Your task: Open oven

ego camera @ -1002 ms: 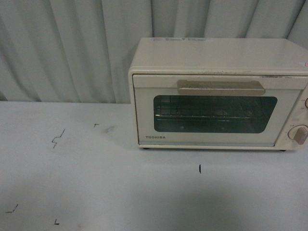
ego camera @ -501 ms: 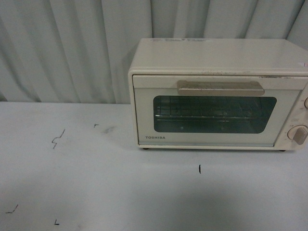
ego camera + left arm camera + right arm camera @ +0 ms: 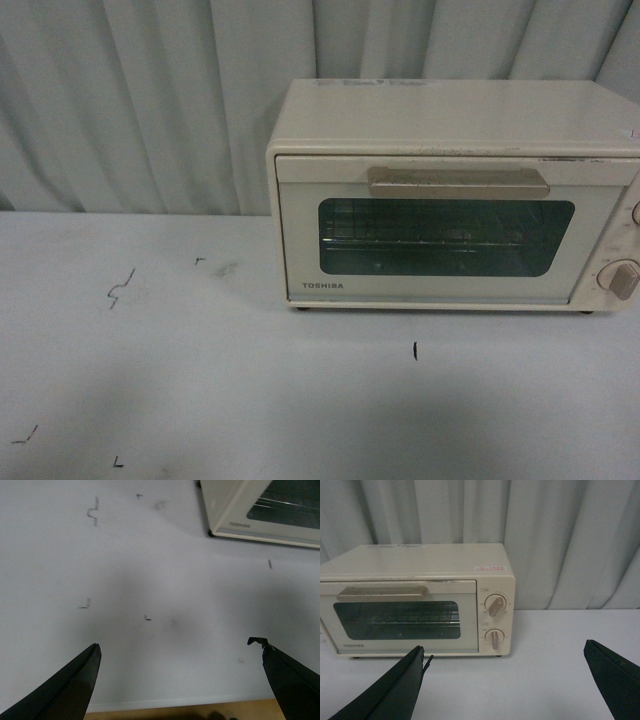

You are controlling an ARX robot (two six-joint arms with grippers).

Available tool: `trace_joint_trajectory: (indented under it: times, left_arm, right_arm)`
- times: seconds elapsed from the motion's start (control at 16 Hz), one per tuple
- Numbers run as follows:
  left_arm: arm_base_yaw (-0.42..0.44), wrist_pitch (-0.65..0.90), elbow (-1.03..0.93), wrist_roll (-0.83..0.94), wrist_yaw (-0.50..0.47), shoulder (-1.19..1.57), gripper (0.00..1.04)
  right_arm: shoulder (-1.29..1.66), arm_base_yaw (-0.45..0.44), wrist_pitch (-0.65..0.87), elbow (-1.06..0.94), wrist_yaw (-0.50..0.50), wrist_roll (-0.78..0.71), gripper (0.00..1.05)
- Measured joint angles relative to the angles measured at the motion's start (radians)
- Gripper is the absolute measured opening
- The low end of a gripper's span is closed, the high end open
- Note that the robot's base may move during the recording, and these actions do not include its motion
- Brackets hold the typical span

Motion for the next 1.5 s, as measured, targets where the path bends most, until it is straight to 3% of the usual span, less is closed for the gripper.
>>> trace_joint_trajectory:
  times: [0.38,0.69,1.0,1.5]
  left_arm:
    - [-0.212,0.550,0.178,-0.389,0.101,0.806,0.98]
    - [-0.312,0.686,0.334,-0.652,0.197,1.156,0.98]
    - [-0.344,0.783,0.415,-0.859,0.203,1.362,0.98]
    - [-0.315,0.856,0.473,-0.983,0.160,1.461,0.98]
  right_arm:
    - [0.000,0.000,0.000,0.000,0.000,0.000,0.98]
    - [0.000,0.000,0.000,0.000,0.000,0.000,0.98]
    - [0.000,0.000,0.000,0.000,0.000,0.000,0.98]
    - [0.000,0.000,0.000,0.000,0.000,0.000,0.98]
